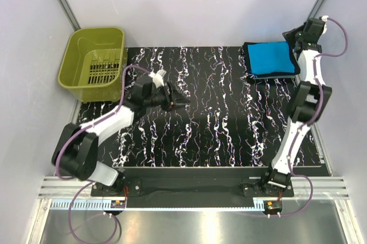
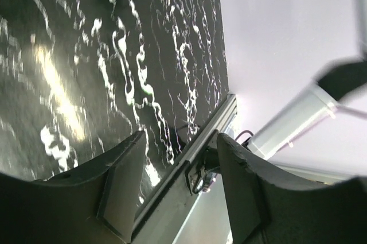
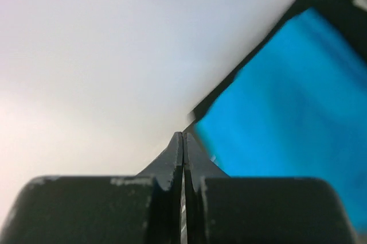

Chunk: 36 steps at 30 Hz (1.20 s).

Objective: Fold and stack the t-shirts
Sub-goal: Reset both grippers

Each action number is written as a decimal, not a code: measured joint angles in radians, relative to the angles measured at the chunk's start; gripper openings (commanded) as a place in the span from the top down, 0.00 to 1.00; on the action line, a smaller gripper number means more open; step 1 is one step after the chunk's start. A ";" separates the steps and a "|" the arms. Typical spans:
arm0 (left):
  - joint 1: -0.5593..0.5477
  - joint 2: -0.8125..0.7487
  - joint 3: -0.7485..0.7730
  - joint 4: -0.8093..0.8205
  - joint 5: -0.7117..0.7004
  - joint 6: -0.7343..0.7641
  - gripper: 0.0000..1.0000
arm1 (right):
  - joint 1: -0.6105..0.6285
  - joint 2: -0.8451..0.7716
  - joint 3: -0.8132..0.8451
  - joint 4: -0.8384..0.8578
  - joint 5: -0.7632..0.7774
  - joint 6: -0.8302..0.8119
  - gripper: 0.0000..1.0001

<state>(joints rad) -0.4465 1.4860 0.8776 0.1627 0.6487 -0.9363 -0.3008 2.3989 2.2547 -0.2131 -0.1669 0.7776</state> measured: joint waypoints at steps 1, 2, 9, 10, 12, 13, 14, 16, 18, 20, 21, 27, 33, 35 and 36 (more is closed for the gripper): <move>-0.002 -0.029 -0.028 -0.001 -0.011 -0.009 0.42 | 0.010 -0.109 -0.095 -0.003 -0.013 0.000 1.00; -0.003 -0.056 -0.057 -0.002 -0.022 -0.019 0.41 | 0.024 -0.203 -0.183 0.010 -0.027 0.002 1.00; -0.013 -0.285 -0.270 0.003 -0.110 -0.096 0.40 | 0.209 -0.762 -0.787 0.132 -0.167 0.049 1.00; -0.014 -0.312 -0.297 0.009 -0.117 -0.107 0.40 | 0.235 -0.812 -0.863 0.144 -0.193 0.060 1.00; -0.017 -0.381 -0.374 0.025 -0.140 -0.137 0.39 | 0.277 -0.906 -1.035 0.168 -0.245 0.093 1.00; -0.017 -0.415 -0.414 0.035 -0.151 -0.155 0.39 | 0.288 -0.945 -1.114 0.166 -0.264 0.108 1.00; -0.018 -0.448 -0.459 0.058 -0.163 -0.174 0.39 | 0.294 -0.978 -1.189 0.180 -0.282 0.124 1.00; -0.019 -0.520 -0.565 0.116 -0.186 -0.225 0.38 | 0.296 -1.054 -1.350 0.190 -0.318 0.161 1.00; -0.019 -0.580 -0.670 0.167 -0.209 -0.278 0.38 | 0.294 -1.130 -1.502 0.215 -0.358 0.203 1.00; -0.019 -0.625 -0.764 0.214 -0.232 -0.330 0.37 | 0.293 -1.191 -1.612 0.233 -0.397 0.238 0.99; -0.019 -0.644 -0.801 0.229 -0.241 -0.352 0.37 | 0.293 -1.227 -1.672 0.273 -0.418 0.262 0.98; -0.019 -0.752 -0.841 0.327 -0.288 -0.444 0.37 | 0.293 -1.464 -1.924 0.386 -0.512 0.356 0.81; -0.019 -0.927 -0.841 0.449 -0.332 -0.550 0.37 | 0.293 -1.635 -2.139 0.473 -0.569 0.447 0.76; -0.019 -0.979 -0.841 0.468 -0.335 -0.567 0.37 | 0.293 -1.687 -2.190 0.502 -0.582 0.489 0.75; -0.019 -0.991 -0.841 0.478 -0.334 -0.575 0.37 | 0.293 -1.712 -2.206 0.517 -0.589 0.514 0.70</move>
<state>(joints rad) -0.4660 0.4950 0.0368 0.6407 0.3145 -1.5116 -0.0074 0.6868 0.0486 0.3038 -0.7555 1.2919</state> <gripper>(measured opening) 0.628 0.240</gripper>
